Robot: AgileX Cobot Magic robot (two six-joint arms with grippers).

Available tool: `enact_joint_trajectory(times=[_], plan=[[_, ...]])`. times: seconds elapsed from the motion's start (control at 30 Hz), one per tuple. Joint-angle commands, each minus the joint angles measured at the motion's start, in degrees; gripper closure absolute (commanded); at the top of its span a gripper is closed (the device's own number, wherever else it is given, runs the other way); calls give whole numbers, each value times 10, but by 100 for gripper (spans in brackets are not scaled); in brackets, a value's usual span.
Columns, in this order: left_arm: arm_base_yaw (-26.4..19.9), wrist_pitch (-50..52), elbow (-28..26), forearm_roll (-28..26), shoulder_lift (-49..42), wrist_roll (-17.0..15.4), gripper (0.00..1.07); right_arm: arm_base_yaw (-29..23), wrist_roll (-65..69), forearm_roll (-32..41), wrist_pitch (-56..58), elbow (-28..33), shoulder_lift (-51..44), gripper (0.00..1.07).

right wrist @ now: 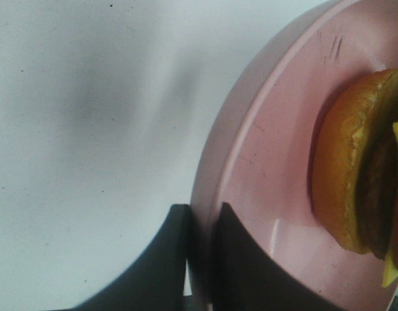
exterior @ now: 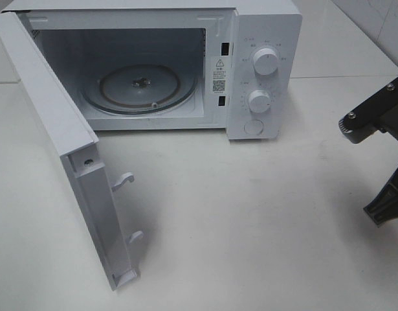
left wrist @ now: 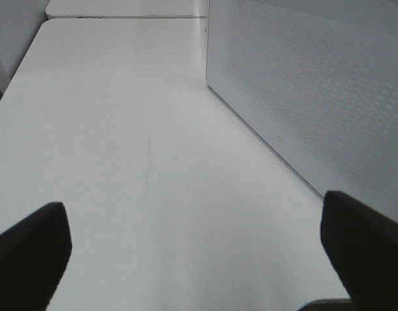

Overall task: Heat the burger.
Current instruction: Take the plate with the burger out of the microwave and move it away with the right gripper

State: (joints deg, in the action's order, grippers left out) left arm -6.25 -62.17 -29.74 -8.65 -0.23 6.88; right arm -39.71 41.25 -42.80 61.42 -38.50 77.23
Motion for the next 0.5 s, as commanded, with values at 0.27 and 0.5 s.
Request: enact_joint_trajectory(times=[0.27, 0.5], plan=[[-2, 6, 1, 2, -11, -3, 6, 3, 56, -57, -6, -3, 50, 107], [-2, 6, 1, 2, -11, -3, 6, 3, 100, -68, -18, -3, 85, 107]])
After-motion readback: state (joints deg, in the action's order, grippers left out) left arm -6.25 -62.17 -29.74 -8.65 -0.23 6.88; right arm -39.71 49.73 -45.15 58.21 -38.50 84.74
